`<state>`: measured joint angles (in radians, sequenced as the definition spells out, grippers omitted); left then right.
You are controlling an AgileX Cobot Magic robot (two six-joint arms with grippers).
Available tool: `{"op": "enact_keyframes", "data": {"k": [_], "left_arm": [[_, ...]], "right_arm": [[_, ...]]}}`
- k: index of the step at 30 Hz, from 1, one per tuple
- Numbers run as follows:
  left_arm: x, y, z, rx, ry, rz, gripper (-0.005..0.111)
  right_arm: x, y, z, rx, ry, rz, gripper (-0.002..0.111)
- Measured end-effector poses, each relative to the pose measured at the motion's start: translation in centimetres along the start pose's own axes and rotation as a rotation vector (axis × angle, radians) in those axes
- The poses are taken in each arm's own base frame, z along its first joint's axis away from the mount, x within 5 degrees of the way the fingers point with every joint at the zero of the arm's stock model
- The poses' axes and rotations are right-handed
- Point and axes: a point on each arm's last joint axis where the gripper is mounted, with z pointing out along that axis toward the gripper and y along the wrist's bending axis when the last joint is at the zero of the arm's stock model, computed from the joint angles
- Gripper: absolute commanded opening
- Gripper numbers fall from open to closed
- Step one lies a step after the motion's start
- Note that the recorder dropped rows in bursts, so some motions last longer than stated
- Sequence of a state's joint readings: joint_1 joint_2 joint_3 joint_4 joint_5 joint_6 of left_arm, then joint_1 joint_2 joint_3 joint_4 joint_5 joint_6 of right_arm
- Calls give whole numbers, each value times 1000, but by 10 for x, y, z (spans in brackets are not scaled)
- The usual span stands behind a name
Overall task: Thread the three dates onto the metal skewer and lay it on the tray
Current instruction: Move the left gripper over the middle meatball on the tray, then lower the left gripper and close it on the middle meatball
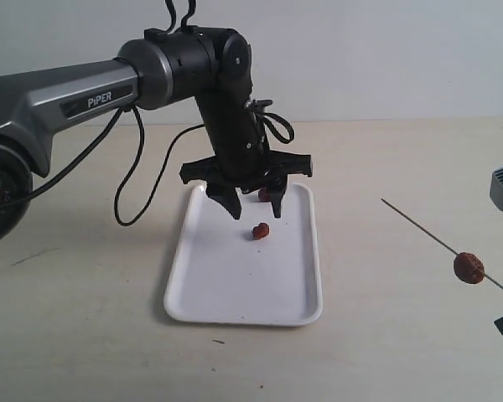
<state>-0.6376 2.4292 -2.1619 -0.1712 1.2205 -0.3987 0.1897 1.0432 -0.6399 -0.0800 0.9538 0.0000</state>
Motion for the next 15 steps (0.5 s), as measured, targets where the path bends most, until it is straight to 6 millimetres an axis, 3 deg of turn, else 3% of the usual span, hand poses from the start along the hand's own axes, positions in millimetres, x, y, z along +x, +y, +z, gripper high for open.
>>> {"op": "enact_keyframes", "data": {"k": [8,15], "left_arm": [[1,3,27,-3,54,-37,58],[2,4,32,-8,63,-41,58]], "right_arm": [[0,0,0,0,0,0,0],[0,0,0,0,0,0,0]]}}
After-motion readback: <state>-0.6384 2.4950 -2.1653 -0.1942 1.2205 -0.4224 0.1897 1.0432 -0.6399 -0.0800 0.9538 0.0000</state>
